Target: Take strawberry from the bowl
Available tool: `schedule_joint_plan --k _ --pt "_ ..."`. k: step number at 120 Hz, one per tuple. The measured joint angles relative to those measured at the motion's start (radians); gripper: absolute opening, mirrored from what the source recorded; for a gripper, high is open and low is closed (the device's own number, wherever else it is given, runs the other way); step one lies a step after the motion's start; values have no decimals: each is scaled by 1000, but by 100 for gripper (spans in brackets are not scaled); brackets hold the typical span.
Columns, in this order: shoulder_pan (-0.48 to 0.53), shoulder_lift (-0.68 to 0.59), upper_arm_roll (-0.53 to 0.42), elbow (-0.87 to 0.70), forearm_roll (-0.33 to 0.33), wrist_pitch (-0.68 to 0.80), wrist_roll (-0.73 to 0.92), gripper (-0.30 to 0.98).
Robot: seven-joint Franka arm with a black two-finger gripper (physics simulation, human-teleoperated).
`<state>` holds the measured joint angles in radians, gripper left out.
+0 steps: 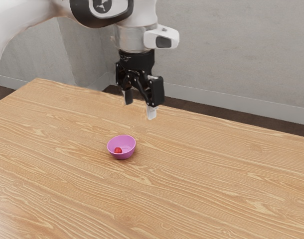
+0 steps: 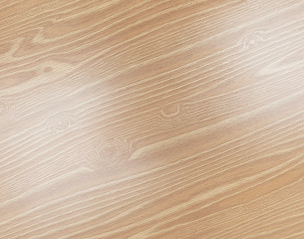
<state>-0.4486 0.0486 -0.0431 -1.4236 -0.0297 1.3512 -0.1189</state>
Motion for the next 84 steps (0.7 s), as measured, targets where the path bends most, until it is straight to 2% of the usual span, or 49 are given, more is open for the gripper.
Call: schedule_joint_plan --k 7,16,24,38,43,55,69,84 --pt "13 4 -2 11 15 31 -7 68" --pt "147 -15 -3 -23 18 63 -13 68" --pt "284 -12 7 -150 16 125 -19 68" --pt "450 51 47 -429 10 314 -31 69" --pt "448 82 52 -472 8 374 -35 69" --pt "369 129 55 -502 5 488 -46 67" --pt "359 150 54 -505 3 571 -59 50" --pt "369 264 53 -482 -9 661 -68 40"
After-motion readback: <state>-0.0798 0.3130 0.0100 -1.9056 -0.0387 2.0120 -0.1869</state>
